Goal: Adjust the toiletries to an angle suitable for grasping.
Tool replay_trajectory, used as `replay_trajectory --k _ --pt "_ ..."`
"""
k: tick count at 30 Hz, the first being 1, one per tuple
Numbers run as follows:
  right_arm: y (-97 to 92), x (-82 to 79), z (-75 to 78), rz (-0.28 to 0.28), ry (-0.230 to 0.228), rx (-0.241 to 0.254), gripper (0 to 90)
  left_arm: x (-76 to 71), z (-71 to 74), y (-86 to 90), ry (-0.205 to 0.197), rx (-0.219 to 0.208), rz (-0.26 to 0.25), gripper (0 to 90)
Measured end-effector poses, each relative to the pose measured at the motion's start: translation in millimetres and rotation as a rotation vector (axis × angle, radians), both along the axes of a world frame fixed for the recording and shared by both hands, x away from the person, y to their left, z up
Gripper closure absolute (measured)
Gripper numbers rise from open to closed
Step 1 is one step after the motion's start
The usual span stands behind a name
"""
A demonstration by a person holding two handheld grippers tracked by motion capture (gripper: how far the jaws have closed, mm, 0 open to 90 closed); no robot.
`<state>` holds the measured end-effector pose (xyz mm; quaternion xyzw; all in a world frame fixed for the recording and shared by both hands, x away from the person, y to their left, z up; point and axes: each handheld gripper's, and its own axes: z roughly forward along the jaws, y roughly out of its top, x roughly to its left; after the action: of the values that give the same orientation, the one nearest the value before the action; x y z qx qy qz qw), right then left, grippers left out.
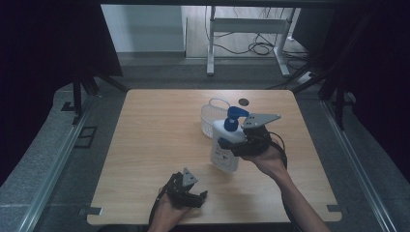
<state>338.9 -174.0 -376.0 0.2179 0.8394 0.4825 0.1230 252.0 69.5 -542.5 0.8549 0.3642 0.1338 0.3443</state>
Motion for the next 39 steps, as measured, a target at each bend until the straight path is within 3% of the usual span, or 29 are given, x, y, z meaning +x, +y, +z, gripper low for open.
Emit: replay_trajectory --k 21,39 --pt "-8.9 30.1 29.3 0.016 -0.006 0.029 38.0 -0.1 0.0 -0.1 0.001 -0.001 0.001 12.7" --pt "-4.7 55.7 46.5 0.034 -0.048 0.012 38.0 -0.3 -0.1 -0.4 0.002 -0.006 0.004 12.8"
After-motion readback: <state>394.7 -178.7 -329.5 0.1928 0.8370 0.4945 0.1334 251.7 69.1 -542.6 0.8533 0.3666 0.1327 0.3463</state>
